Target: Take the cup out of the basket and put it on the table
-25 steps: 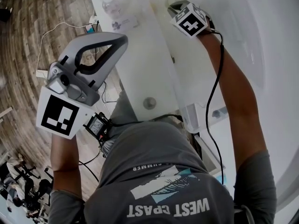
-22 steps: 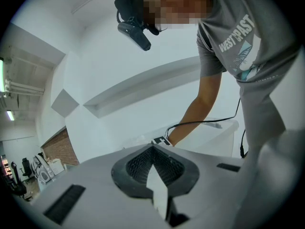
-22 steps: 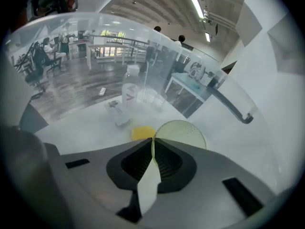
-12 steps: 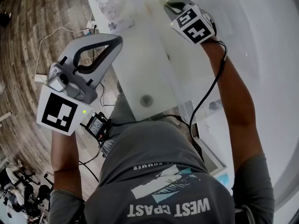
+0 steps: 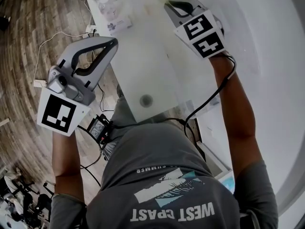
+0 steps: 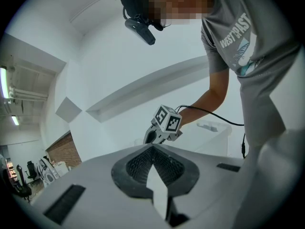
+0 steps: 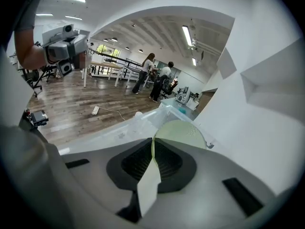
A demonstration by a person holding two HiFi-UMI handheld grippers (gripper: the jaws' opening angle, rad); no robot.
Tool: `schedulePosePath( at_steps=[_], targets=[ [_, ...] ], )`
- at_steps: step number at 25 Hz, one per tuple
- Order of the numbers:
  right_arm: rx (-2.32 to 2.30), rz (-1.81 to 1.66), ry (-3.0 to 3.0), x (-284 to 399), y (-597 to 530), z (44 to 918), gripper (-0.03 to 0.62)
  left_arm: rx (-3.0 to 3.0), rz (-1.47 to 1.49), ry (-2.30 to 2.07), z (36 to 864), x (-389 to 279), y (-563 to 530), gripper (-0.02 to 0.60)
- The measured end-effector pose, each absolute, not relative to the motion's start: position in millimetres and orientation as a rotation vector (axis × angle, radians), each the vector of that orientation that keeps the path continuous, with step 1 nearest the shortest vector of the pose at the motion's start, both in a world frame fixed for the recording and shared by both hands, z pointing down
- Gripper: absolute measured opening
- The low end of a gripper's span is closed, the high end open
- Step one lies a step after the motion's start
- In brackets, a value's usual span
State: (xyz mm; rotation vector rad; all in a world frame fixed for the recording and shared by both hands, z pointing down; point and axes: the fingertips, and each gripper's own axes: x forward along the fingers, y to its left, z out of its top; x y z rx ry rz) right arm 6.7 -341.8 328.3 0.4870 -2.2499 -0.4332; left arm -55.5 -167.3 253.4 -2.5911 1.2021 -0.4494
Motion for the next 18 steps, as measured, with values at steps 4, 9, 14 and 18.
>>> schedulePosePath(
  at_steps=[4,9,14,18],
  targets=[
    [0.507,-0.457,-2.291,0,-314,295,0.029,-2.582,-0.44,1.221,248,-62,-157,0.009],
    [0.518,-0.487,-2.348,-8,-285,269,0.029,-2.566,-0.436,1.243,247,-65,-151,0.009],
    [0.519,-0.5,-2.383,-16,-262,260,0.029,-2.545,-0.442,1.266,249,-74,-143,0.009],
    [0.499,-0.511,-2.403,-27,-242,256,0.029,-2.533,-0.425,1.294,250,-83,-135,0.009]
  ],
)
